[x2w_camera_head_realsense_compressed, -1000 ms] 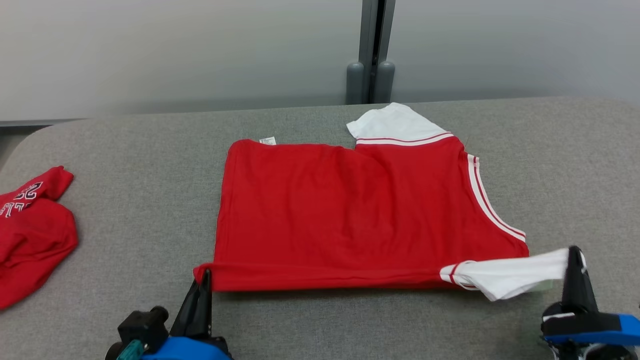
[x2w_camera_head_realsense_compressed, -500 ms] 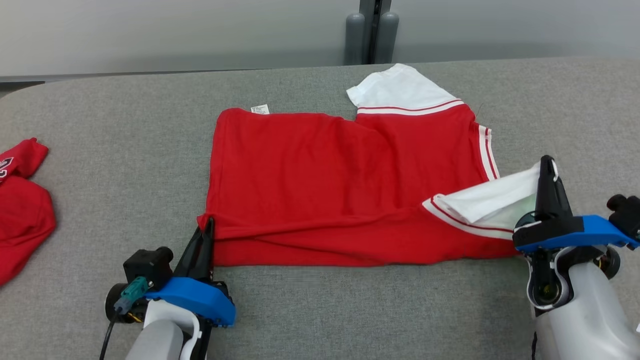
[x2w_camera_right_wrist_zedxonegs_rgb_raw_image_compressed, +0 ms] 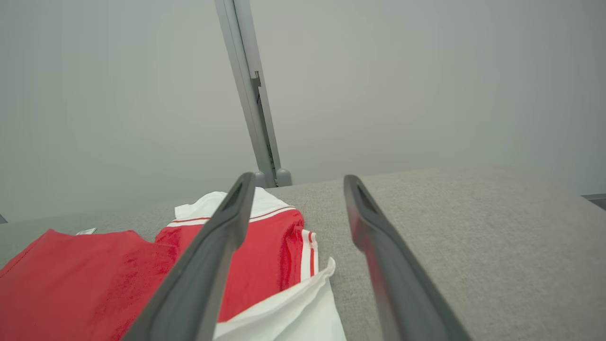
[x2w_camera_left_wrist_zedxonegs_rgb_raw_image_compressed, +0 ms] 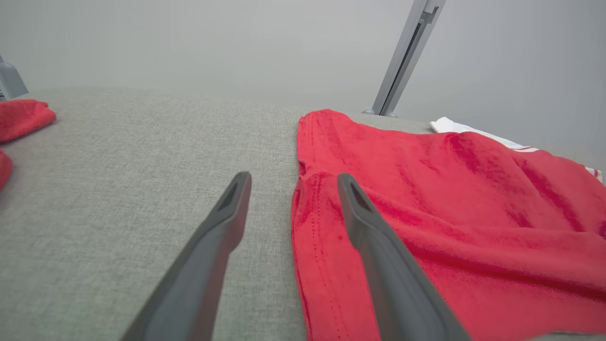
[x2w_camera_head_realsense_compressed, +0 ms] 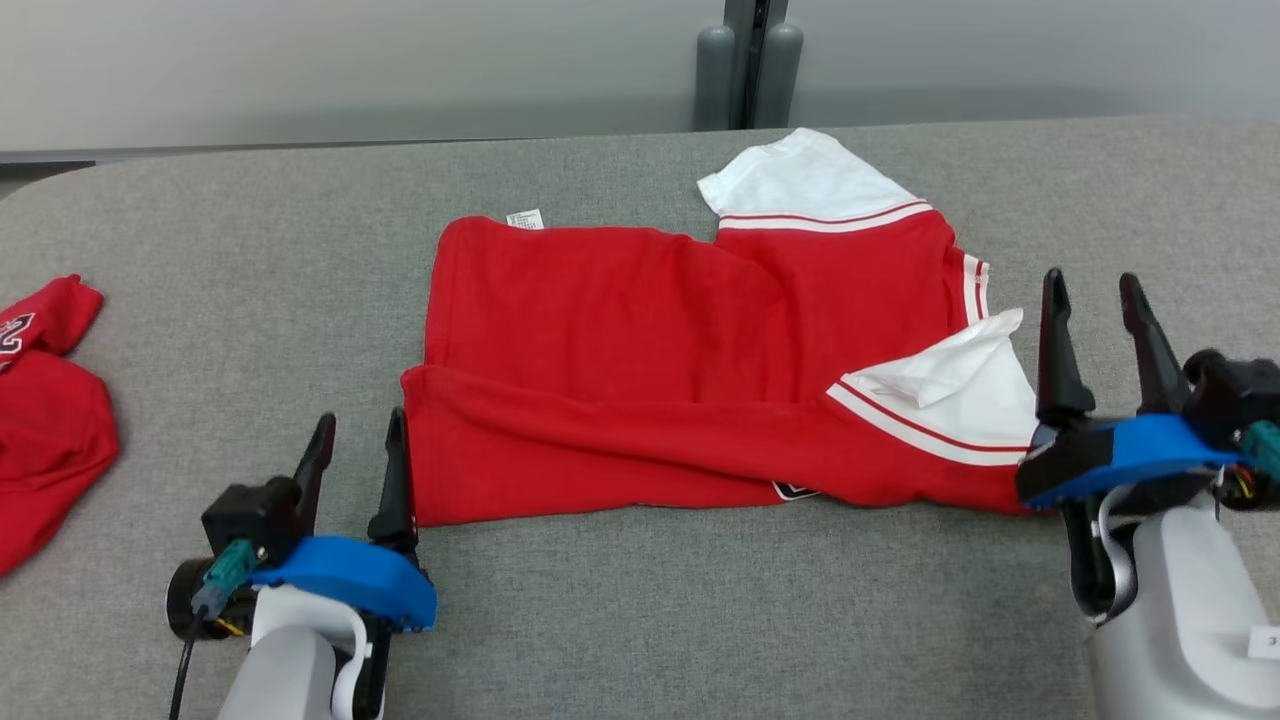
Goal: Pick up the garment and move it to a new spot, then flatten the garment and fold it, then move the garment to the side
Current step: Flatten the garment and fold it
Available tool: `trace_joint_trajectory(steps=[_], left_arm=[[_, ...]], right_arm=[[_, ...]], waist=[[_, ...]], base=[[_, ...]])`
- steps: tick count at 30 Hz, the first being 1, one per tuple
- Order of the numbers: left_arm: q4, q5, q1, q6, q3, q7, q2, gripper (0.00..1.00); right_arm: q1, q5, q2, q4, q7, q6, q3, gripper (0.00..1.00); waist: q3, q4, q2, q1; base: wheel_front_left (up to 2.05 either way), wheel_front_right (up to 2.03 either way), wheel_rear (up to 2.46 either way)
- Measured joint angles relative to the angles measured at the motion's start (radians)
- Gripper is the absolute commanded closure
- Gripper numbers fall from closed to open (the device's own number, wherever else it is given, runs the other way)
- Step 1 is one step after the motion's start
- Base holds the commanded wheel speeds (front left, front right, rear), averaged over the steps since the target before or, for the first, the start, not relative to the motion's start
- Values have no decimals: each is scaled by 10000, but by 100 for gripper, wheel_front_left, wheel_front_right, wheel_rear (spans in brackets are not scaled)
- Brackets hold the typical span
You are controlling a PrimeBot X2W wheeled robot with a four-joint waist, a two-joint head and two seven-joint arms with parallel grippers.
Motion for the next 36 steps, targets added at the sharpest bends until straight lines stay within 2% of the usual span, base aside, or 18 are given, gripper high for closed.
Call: trace_joint_trajectory(steps=[4,8,20,27,36], left_arm=[[-468,625,882,4,259,2,-109,0],[-1114,1087,1745,50,570,0,-219,0],[-1381,1352,3716,50,679,2,-374,0],[-1436,1022,3756,59,399,2,-387,0],[-755,543,2280,36,209,0,-387,0]], right_arm=[[1110,-606,2,-598,4,0,453,0],[2034,-715,-4,-719,2,0,805,0],[3744,-21,4,-71,4,0,1022,0],[3706,-94,2,-56,4,0,1193,0],[3137,-90,6,-368,4,0,1507,0]], waist=[[-341,21,0,-1],[-712,-17,0,-2],[-1914,-208,0,-4],[-1866,-264,0,-3],[-864,-451,0,-1]], base=[[0,0,0],[0,0,0],[0,0,0],[0,0,0],[0,0,0]])
